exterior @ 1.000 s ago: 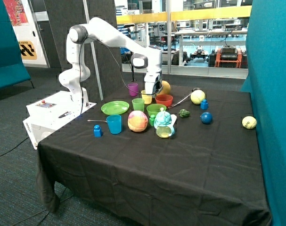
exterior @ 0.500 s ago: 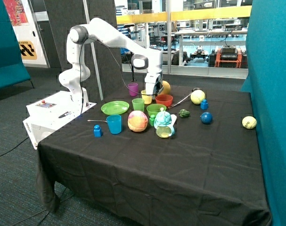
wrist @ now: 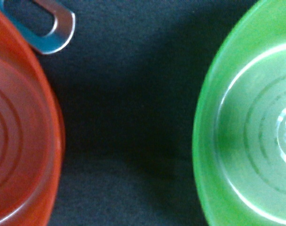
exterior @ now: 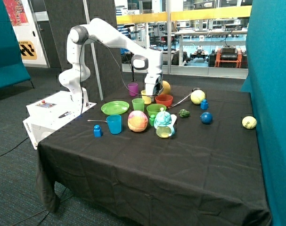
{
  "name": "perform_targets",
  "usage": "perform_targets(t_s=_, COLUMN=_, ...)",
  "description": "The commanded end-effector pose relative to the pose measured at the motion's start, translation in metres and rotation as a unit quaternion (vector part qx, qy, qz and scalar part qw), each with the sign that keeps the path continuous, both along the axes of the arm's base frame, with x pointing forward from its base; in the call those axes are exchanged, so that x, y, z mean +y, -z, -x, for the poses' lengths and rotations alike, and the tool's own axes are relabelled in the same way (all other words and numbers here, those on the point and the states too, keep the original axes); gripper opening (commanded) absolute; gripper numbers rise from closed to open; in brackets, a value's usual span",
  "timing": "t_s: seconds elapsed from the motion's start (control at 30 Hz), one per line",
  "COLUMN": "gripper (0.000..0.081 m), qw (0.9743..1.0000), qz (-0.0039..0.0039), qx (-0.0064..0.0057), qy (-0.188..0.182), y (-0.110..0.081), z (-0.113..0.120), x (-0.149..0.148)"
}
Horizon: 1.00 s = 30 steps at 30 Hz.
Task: Place the bowl on the plate and the cup in the bowl matching the color
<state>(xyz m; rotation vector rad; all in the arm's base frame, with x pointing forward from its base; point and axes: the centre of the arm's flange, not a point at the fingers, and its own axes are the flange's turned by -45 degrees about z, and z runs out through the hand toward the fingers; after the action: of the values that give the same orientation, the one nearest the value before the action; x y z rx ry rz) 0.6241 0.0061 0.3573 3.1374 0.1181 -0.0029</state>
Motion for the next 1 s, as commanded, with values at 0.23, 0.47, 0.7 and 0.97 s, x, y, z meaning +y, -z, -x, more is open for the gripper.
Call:
perform_targets(t_s=0.23, gripper=0.0584, qw=1.0000, qz=-0.00103, qx=-0.0009, qy=-0.003, y=0.025, z=0.001, x=-0.001)
perform_targets(t_s=0.47, gripper=0.0526, qw=1.0000, qz=-0.00103, qx=-0.0009, qy=-0.004, y=0.033, z=0.001, x=0.000)
perform_targets(t_s=0.7, gripper=0.0455, qw=1.0000, qz=-0.00103, qx=-0.0009, qy=-0.005, y=0.039, z=-0.002, x=-0.003)
perform_targets(t_s=0.97, gripper=0.0334, qw=1.0000, qz=-0.00103, qx=-0.0009, qy=-0.002, y=0.043, z=-0.005, x=-0.007)
